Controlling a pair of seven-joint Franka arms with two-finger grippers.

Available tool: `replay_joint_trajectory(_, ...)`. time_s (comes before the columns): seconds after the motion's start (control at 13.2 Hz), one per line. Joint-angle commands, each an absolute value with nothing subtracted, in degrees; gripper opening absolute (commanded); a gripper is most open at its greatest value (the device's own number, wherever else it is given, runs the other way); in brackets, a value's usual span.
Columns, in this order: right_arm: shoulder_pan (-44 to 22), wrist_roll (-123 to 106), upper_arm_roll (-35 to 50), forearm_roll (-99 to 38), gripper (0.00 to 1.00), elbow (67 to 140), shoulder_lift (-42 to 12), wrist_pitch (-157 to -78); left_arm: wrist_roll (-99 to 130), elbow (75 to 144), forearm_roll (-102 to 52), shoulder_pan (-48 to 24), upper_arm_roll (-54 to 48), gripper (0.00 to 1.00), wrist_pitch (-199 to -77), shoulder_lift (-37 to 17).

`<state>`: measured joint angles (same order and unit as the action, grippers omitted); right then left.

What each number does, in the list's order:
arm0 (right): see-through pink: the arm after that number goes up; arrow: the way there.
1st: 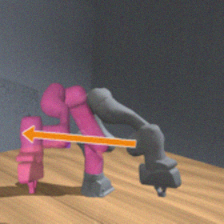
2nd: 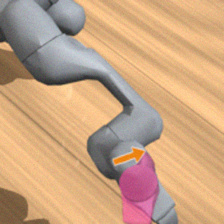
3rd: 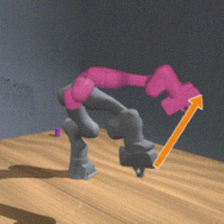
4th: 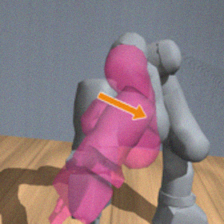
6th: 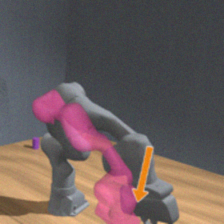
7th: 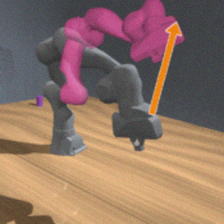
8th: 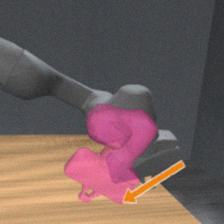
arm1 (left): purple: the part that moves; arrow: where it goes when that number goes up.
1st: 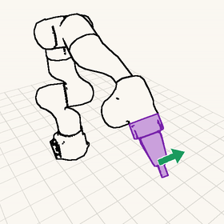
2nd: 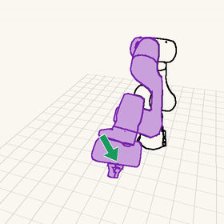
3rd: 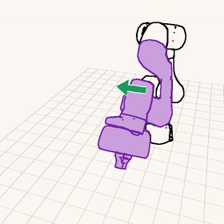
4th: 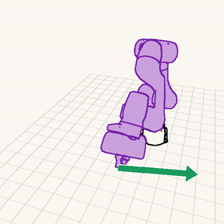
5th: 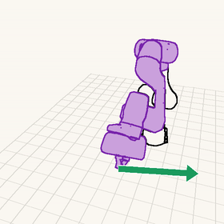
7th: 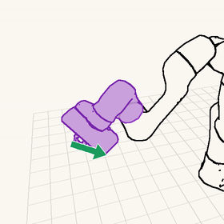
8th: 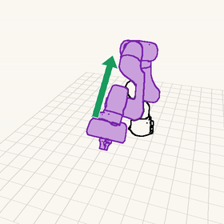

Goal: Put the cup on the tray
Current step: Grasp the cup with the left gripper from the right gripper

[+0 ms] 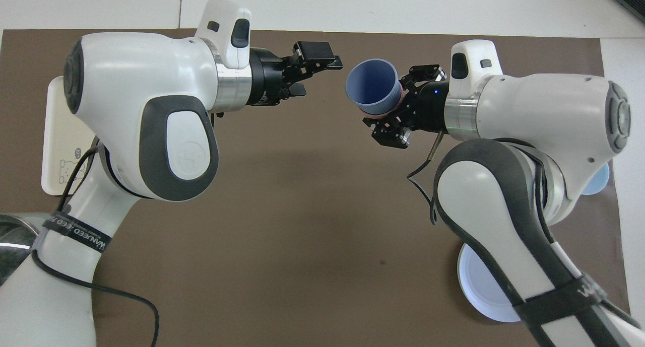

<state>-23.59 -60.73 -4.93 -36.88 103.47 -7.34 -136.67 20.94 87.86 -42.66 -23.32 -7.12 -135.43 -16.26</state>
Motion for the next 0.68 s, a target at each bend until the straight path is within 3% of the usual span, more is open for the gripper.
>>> replay_joint_trajectory(0.0, -24.52, -59.06, -4.83, -34.54, 0.0, 103.36, -7.12, -138.95, 21.36, 86.57, -43.24, -25.4, -6.24, 0.95, -135.62, -16.88)
replay_joint_trajectory(0.15, -24.96, -59.06, -4.83, -34.37, 0.0, 103.45, -7.12, -139.04, 21.44, 86.83, -42.55, -26.97, -6.15, 0.9, -135.09, -16.79)
replay_joint_trajectory(0.23, -24.96, -59.06, -4.83, -34.19, 0.0, 103.62, -7.12, -139.13, 21.45, 86.75, -40.45, -27.24, -6.15, 0.8, -134.91, -16.79)
replay_joint_trajectory(0.45, -24.96, -59.06, -4.83, -34.01, 0.0, 104.15, -7.03, -139.57, 21.62, 86.49, -36.48, -26.98, -6.07, 0.15, -131.24, -16.7)
replay_joint_trajectory(0.61, -24.96, -59.06, -4.83, -33.93, 0.0, 104.33, -7.03, -140.01, 22.41, 83.69, -36.3, -26.98, -5.63, 0.0, -128.77, -17.22)
